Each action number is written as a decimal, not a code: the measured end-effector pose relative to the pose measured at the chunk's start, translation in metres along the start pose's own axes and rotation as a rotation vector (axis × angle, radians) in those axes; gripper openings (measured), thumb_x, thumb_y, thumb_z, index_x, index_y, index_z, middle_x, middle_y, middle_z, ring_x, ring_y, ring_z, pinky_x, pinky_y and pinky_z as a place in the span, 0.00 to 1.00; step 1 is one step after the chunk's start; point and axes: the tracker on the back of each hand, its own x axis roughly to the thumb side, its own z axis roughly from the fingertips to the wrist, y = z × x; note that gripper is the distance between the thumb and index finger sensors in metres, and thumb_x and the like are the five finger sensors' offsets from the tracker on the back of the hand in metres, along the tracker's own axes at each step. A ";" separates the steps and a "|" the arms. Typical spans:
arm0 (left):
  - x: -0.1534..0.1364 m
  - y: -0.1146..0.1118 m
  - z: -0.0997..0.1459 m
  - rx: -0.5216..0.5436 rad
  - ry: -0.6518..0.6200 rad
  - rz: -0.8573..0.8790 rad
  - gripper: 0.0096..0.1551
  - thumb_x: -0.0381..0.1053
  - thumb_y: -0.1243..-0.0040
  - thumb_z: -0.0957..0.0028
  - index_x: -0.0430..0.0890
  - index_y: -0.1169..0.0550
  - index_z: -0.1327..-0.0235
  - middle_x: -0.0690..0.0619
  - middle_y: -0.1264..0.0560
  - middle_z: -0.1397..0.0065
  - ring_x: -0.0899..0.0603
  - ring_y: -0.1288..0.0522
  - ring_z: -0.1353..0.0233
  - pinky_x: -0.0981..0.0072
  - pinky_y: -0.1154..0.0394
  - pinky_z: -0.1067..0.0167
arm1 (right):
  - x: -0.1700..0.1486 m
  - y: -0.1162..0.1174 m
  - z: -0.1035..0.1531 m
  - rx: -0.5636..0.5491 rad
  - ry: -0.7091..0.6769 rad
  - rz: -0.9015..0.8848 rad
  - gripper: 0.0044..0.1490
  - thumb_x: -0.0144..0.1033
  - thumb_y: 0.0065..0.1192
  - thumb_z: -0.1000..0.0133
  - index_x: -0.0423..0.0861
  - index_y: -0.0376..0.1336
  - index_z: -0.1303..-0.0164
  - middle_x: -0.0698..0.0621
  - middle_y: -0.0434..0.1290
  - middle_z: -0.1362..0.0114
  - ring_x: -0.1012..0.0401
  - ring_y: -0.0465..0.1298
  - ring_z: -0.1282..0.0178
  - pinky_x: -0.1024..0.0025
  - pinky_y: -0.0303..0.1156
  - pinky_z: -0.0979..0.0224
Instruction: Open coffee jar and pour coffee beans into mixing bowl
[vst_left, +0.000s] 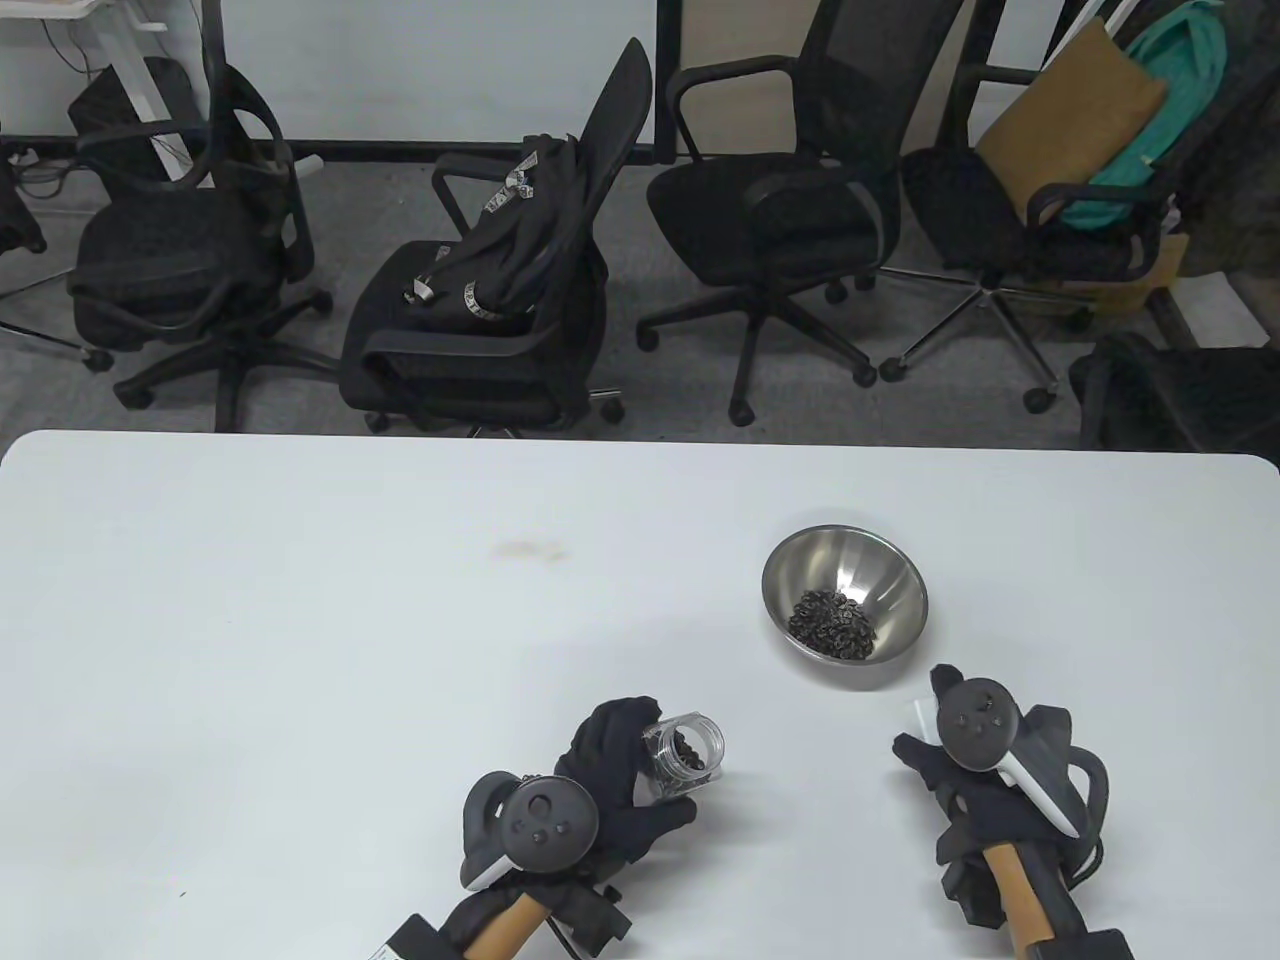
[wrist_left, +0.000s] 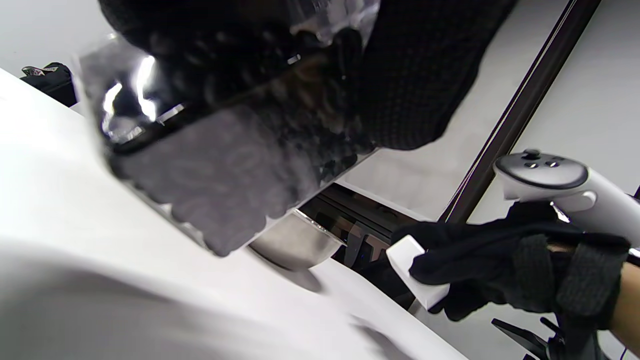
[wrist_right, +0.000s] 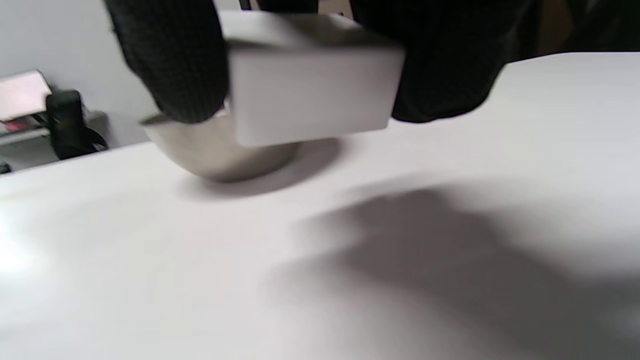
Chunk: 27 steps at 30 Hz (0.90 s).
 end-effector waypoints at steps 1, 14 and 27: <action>0.000 0.000 0.000 -0.003 -0.001 0.000 0.58 0.57 0.21 0.50 0.35 0.42 0.18 0.34 0.38 0.21 0.30 0.31 0.25 0.35 0.31 0.27 | 0.002 -0.001 0.001 -0.005 -0.019 -0.012 0.52 0.49 0.68 0.37 0.43 0.46 0.11 0.21 0.59 0.22 0.34 0.70 0.31 0.46 0.73 0.31; -0.001 -0.002 -0.003 -0.054 -0.006 0.018 0.58 0.56 0.19 0.52 0.36 0.39 0.18 0.35 0.37 0.21 0.30 0.30 0.25 0.34 0.31 0.27 | 0.056 -0.044 0.035 -0.113 -0.562 -0.131 0.52 0.44 0.75 0.42 0.49 0.49 0.13 0.29 0.58 0.18 0.36 0.67 0.24 0.45 0.71 0.25; -0.001 -0.003 -0.004 -0.078 -0.005 0.020 0.58 0.56 0.18 0.54 0.36 0.37 0.18 0.35 0.34 0.21 0.31 0.30 0.26 0.35 0.31 0.27 | 0.112 -0.047 0.060 -0.102 -0.820 -0.065 0.56 0.46 0.74 0.43 0.47 0.45 0.12 0.32 0.58 0.16 0.39 0.67 0.22 0.47 0.71 0.23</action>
